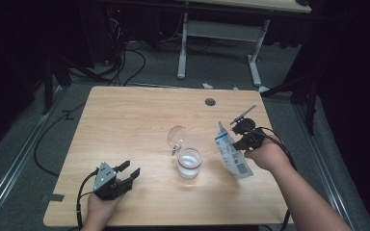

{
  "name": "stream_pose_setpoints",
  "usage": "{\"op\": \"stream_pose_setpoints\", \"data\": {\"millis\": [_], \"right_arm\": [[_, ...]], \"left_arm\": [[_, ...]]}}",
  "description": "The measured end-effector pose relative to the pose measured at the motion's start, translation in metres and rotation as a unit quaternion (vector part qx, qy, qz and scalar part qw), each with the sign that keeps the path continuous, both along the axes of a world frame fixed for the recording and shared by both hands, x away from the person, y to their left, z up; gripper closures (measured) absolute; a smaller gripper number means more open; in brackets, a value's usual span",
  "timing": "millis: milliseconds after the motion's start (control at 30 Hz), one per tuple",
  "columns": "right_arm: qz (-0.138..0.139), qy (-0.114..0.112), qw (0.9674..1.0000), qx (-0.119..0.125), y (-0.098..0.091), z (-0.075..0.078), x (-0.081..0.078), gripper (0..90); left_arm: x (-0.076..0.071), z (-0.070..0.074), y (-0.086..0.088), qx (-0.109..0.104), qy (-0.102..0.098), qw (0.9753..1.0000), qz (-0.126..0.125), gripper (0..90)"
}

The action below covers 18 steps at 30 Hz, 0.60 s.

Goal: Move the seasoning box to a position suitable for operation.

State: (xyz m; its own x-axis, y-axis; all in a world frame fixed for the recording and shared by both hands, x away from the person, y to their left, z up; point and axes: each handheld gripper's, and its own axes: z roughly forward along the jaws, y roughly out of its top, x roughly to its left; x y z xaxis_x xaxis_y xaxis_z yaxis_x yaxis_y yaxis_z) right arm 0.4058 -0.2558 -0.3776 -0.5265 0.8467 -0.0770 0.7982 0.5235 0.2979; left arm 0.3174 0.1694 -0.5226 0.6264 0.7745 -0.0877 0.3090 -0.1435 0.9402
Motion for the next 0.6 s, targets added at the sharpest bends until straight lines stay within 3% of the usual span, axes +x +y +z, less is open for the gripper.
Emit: {"op": "stream_pose_setpoints", "data": {"millis": [267, 400, 600], "right_arm": [[-0.019, -0.012, 0.9997, 0.014, -0.009, -0.007, 0.006, 90.0], [-0.025, -0.040, 0.9986, 0.025, -0.010, -0.009, 0.003, 90.0], [-0.039, -0.089, 0.9941, 0.048, -0.012, -0.009, -0.005, 90.0]], "left_arm": [[0.000, 0.001, 0.001, -0.006, 0.002, 1.0000, 0.002, 48.9], [0.000, 0.001, 0.002, -0.008, 0.003, 1.0000, 0.001, 48.9], [0.000, 0.000, 0.001, -0.007, 0.006, 1.0000, -0.002, 48.7]]}}
